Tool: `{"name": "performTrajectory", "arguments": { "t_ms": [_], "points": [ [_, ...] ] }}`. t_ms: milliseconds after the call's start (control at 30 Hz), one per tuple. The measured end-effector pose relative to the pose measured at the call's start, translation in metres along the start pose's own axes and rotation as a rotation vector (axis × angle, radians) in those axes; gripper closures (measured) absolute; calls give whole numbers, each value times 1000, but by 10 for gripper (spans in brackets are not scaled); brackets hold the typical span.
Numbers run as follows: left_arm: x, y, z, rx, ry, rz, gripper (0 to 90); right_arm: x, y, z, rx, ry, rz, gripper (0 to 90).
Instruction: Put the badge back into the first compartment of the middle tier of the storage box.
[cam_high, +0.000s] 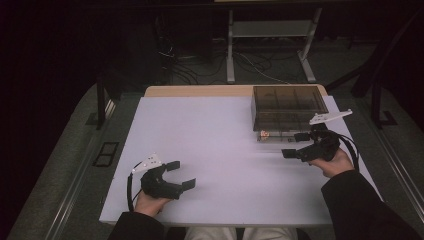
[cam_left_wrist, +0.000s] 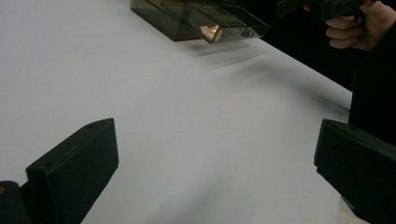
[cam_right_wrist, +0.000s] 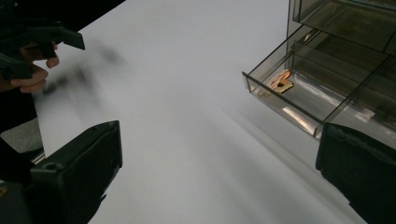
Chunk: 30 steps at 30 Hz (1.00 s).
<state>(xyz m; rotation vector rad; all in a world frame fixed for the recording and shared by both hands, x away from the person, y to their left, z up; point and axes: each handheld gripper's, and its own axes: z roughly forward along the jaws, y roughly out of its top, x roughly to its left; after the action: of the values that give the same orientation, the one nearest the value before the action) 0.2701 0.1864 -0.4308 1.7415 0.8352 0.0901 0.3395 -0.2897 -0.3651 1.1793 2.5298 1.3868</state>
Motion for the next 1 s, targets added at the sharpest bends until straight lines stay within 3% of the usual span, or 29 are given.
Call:
{"name": "performTrajectory", "arguments": {
  "t_ms": [1000],
  "points": [
    [-1, -1, 1, 8, -5, 3, 0, 20, -70, 4, -79, 4, 51, 1]
  ]
}}
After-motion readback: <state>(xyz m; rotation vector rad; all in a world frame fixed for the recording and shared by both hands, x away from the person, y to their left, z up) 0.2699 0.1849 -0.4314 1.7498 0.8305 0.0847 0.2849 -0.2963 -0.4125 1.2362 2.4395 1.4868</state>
